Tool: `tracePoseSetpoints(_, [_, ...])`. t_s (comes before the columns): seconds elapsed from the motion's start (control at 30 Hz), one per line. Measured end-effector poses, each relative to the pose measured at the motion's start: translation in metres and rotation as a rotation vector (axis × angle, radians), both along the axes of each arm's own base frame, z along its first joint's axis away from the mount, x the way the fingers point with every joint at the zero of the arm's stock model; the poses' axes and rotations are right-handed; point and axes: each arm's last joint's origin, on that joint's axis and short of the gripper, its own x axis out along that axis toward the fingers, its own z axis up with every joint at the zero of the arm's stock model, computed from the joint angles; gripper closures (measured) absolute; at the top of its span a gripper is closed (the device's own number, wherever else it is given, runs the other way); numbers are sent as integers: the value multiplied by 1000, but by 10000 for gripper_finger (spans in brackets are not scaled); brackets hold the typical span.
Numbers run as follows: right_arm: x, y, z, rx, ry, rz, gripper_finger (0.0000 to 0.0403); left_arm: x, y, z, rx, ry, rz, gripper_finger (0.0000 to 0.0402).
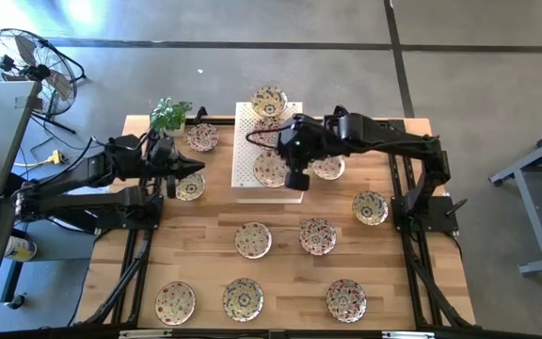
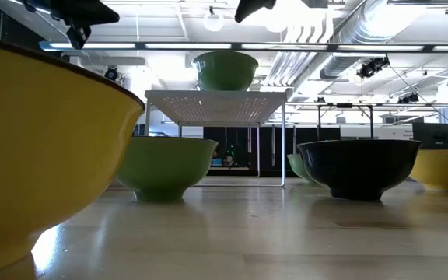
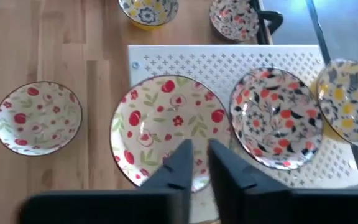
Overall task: Pick & Place Mini bowls
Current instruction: Adjust the orange patterned bowl on the shelf
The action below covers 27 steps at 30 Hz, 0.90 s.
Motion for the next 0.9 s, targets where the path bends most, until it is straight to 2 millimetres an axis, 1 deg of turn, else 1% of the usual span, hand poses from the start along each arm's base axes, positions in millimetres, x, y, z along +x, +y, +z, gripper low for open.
tracePoseSetpoints(0.07, [2, -2, -2, 8, -12, 14, 395, 3, 1, -1, -4, 13, 0, 401])
tracePoseSetpoints(0.13, [5, -3, -6, 10, -60, 14, 387, 5, 1, -2, -6, 24, 0, 401])
tracePoseSetpoints(0.2, [5, -5, -16, 21, -99, 10, 383, 7, 2, -3, -9, 34, 0, 401])
tracePoseSetpoints(0.27, [0, -9, -26, 38, -166, -16, 391, 9, 2, -4, -11, 41, 1, 401])
tracePoseSetpoints(0.33, [-9, -16, -35, 69, -250, -56, 399, 10, 3, -4, -12, 44, 3, 401])
tracePoseSetpoints(0.43, [-28, -32, -39, 137, -380, -150, 396, 11, 3, -4, -12, 46, 3, 401])
tracePoseSetpoints(0.53, [-48, -46, -42, 182, -419, -231, 400, 12, 3, -5, -16, 48, 4, 401])
tracePoseSetpoints(0.57, [-53, -50, -43, 187, -423, -250, 401, 12, 3, -5, -17, 50, 4, 401])
tracePoseSetpoints(0.63, [-57, -61, -44, 192, -434, -276, 401, 14, 4, -6, -18, 58, 6, 401])
tracePoseSetpoints(0.77, [-45, -88, -51, 220, -439, -276, 402, 17, 6, -8, -16, 77, 38, 401])
tracePoseSetpoints(0.9, [-27, -110, -56, 177, -369, -266, 402, 21, 7, -8, -13, 75, 45, 401])
